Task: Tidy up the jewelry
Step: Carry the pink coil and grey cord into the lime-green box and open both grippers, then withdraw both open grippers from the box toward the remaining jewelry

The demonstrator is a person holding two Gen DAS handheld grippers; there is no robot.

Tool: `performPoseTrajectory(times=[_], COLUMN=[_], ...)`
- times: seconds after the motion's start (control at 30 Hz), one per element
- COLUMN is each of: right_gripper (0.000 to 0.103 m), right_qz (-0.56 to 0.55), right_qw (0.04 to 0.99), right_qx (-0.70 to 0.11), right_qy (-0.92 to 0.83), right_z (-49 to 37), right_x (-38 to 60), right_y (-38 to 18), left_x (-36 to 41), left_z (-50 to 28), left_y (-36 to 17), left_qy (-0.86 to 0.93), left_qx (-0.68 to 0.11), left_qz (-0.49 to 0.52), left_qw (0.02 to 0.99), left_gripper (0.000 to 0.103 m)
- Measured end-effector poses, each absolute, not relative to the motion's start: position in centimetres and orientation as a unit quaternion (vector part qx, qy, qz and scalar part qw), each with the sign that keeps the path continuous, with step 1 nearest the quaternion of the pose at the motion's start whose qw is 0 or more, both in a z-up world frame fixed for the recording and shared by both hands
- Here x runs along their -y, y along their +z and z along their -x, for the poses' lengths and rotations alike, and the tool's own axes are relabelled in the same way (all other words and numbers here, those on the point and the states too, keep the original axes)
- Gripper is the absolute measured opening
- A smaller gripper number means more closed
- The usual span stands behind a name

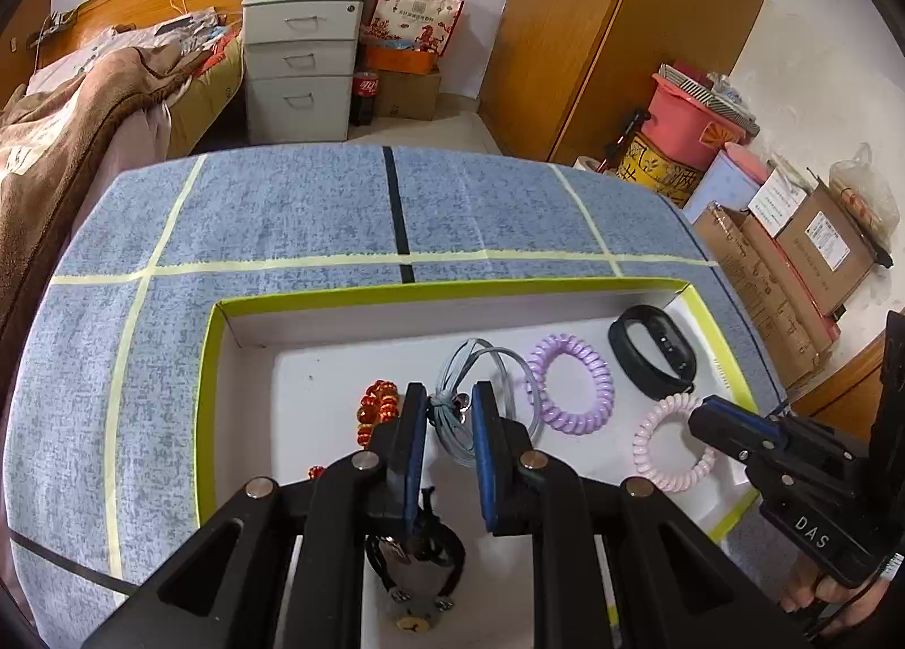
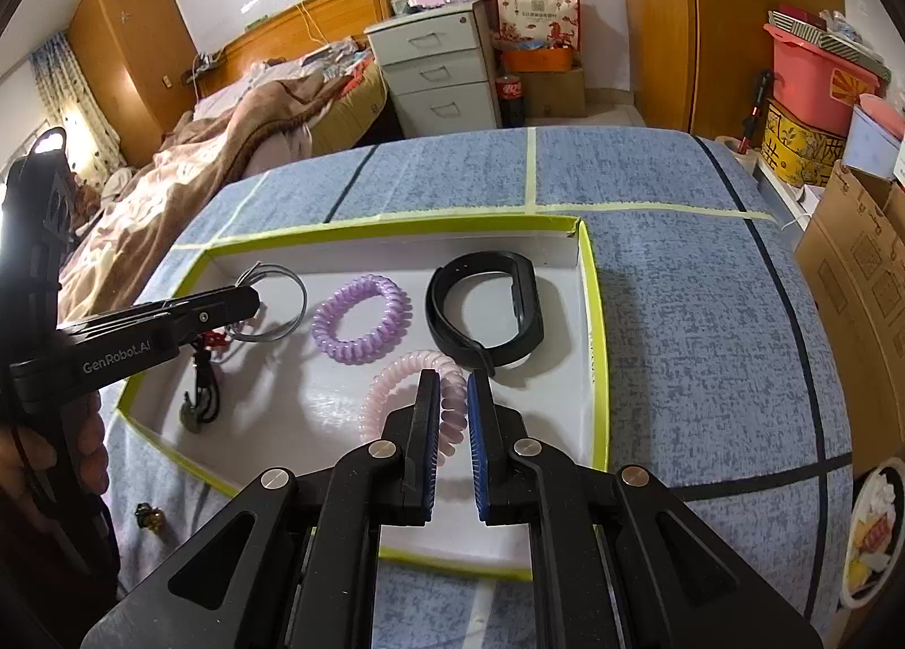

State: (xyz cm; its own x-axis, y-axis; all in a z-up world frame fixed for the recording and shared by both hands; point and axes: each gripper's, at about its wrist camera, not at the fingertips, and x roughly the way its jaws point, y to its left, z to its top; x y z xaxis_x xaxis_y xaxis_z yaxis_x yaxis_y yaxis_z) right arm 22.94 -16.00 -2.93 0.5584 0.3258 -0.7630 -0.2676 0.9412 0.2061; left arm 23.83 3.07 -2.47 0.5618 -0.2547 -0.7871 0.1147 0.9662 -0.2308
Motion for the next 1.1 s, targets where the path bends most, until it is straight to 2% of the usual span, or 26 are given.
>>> performPoseTrajectory(times=[0.47,0.63,0.77,0.83,0.9,0.97,1.1], right_gripper=[0.01,0.011,0.012,0.015,0.027,0.033,0.033], right_qz=[-0.006,0.001,0.002,0.003,0.002,-0.001,-0.004], right_qw=[0.88,0.88,0.88,0.88,0.881,0.882,0.885], right_qx=[-0.449,-0.448,-0.449,-0.448,-0.448,-0.445,-0.437], right_qy=[0.159,0.155,0.155,0.155,0.154,0.156,0.159], right_z=[-23.5,-23.4,-23.5,-23.5,-23.4,-23.2,-22.6], right_x=[15.3,15.1,15.0,15.0,15.0,15.1,15.2], right_y=[-3.4,-3.5,-3.5,-3.5,-3.5,-3.4,-2.7], left_x=[-2.6,-2.7,-2.7,-2.6,-2.7,-2.8,-3.1], left_z=[-24.2,-24.3,-24.2,-24.0,-23.9,-23.5,-22.6], left_y=[-2.9,-3.0,-3.0,-2.9,-2.8,-2.5,-1.7], left_qy=[-0.105,-0.099,-0.101,-0.104,-0.106,-0.108,-0.111], left_qx=[-0.464,-0.466,-0.466,-0.463,-0.462,-0.459,-0.451], left_qz=[0.057,0.054,0.055,0.052,0.058,0.061,0.061], left_qw=[0.878,0.878,0.877,0.879,0.879,0.88,0.884], left_gripper=[0.018,0.029,0.029,0.031,0.035,0.037,0.041])
